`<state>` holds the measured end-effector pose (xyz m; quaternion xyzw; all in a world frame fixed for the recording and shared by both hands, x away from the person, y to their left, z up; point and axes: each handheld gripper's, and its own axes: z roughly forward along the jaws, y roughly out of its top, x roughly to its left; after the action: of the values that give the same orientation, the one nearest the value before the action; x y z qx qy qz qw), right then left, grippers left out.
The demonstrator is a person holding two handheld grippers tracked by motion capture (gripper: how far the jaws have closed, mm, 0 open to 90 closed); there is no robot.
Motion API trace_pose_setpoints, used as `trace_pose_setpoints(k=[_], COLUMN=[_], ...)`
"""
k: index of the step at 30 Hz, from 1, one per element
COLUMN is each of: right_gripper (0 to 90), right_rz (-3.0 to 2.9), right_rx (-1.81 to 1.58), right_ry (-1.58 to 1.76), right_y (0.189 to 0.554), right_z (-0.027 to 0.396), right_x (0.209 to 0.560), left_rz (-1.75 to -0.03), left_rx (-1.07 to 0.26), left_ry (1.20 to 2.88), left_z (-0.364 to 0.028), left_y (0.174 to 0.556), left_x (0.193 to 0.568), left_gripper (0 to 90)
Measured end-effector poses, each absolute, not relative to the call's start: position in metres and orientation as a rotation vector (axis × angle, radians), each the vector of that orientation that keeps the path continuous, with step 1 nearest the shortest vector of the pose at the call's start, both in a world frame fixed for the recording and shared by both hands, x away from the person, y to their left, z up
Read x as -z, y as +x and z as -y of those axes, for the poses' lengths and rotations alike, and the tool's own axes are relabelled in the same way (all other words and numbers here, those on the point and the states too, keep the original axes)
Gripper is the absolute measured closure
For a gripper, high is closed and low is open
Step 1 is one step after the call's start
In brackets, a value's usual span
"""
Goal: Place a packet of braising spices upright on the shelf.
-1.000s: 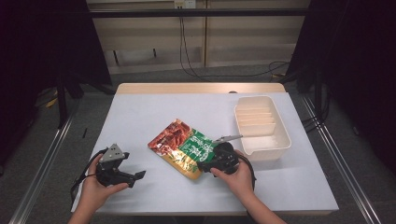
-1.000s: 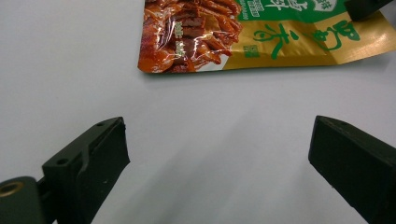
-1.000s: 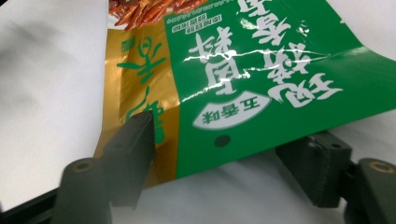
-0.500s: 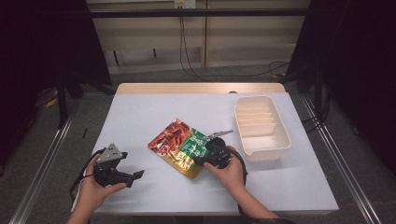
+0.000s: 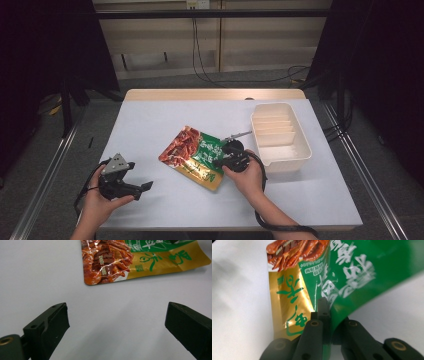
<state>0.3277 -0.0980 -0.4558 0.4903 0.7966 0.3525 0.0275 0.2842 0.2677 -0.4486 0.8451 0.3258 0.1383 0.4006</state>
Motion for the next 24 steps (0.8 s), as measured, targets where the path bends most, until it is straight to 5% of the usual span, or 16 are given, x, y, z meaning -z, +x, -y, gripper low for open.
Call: trace_pose_setpoints(k=[24], right_gripper=[90.0], right_rz=[-2.624], right_rx=[-0.903], right_ry=[1.436], right_y=[0.354], right_z=[0.101], right_x=[0.385], left_rz=[-0.828], left_rx=[-0.344], left_ry=[2.116], left_z=[-0.272], left_y=[0.282], left_x=[0.447], left_gripper=[5.2])
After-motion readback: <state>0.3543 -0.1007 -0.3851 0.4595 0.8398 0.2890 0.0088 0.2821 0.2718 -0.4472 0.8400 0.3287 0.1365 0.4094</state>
